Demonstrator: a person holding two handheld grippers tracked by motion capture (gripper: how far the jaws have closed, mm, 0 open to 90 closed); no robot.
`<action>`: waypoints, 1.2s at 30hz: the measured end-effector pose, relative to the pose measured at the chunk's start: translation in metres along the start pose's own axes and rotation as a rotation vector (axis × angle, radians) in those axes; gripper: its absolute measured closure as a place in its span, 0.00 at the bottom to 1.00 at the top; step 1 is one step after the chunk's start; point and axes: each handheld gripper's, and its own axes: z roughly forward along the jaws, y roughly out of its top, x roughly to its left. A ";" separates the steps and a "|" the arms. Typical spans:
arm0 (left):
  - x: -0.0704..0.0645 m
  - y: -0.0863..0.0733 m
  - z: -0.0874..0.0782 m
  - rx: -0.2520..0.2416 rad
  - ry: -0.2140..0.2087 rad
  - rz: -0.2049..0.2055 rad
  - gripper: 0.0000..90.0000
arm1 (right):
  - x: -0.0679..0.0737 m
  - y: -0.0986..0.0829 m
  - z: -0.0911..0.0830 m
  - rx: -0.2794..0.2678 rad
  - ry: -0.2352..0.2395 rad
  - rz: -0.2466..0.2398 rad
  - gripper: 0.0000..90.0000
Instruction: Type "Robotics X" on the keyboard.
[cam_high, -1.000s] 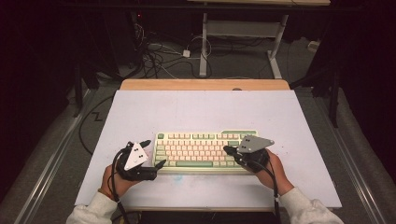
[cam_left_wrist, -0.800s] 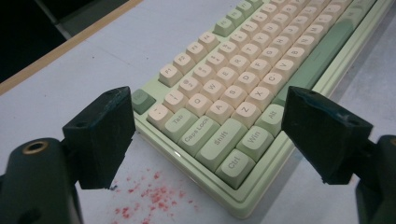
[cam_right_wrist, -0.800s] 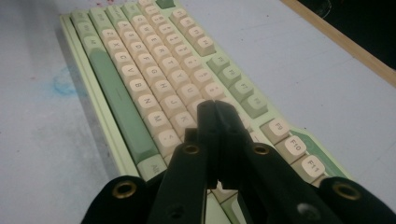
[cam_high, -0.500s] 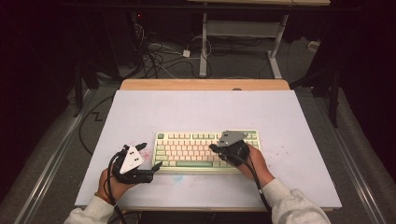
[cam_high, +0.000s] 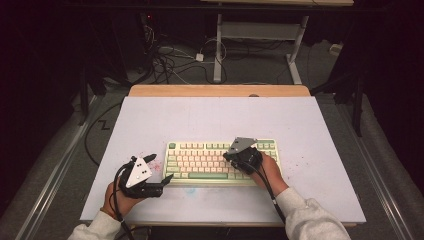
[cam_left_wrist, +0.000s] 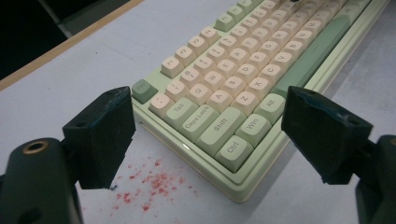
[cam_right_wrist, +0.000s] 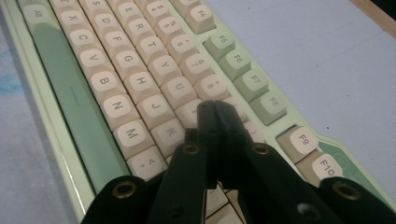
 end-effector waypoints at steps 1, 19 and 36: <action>0.000 0.000 0.001 0.000 -0.001 -0.001 0.19 | 0.000 0.000 0.001 0.002 0.003 0.000 1.00; -0.001 0.000 0.003 0.013 -0.008 0.002 0.19 | 0.003 0.002 0.000 -0.004 0.003 -0.006 1.00; -0.004 0.000 0.006 0.027 -0.007 0.024 0.19 | 0.004 0.000 -0.029 -0.141 -0.014 0.028 1.00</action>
